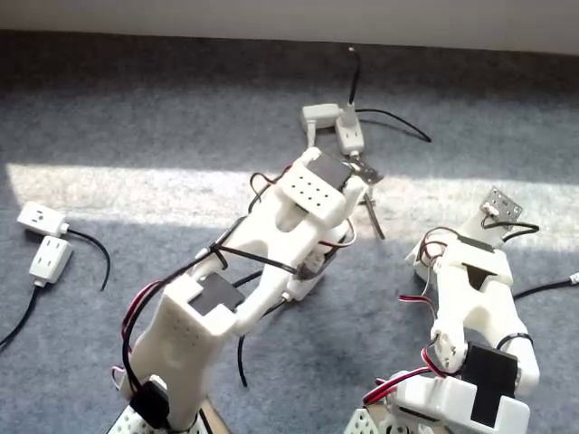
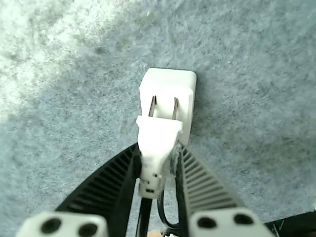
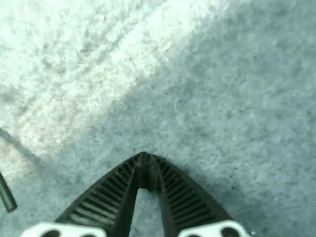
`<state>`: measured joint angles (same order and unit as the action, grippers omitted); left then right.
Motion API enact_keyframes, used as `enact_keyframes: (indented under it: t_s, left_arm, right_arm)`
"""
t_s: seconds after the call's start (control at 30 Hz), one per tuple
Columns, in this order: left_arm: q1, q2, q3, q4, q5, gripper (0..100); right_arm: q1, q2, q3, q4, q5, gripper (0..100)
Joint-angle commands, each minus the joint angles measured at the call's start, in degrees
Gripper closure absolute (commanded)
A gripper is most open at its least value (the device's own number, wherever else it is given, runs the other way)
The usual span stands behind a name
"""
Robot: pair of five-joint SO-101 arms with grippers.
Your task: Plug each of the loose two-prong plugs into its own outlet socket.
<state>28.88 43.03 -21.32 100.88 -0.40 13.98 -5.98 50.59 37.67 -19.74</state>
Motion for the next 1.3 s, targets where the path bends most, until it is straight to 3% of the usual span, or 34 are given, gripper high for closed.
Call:
enact_keyframes:
  t_s: [0.0,0.17,0.37,0.53,0.73,1.13,1.27]
  left_arm:
    - [-4.0,-5.9,11.2,0.6,-1.5,99]
    - [-2.6,-16.0,13.5,0.7,-1.4,99]
    - [-1.0,-18.3,20.5,0.5,-1.5,99]
    - [-2.9,-22.5,12.9,0.5,-1.5,97]
    - [-2.4,-33.6,6.1,0.5,-1.5,79]
    - [-2.9,-44.7,-8.2,0.4,-1.2,79]
    - [-4.8,-49.8,-16.3,0.4,-0.4,79]
  right_arm:
    - [0.7,0.0,-2.1,0.3,-0.4,99.1]
    - [0.7,0.0,-2.0,0.3,-0.4,99.1]
    - [0.8,0.0,-2.0,0.3,-0.4,99.1]
    - [0.7,0.0,-1.9,0.3,-0.4,99.1]
    - [0.7,0.0,-2.0,0.3,-0.4,99.1]
    - [-0.5,-0.4,-1.6,0.6,1.1,98.5]
    - [-0.6,-0.5,-2.1,2.1,3.8,90.2]
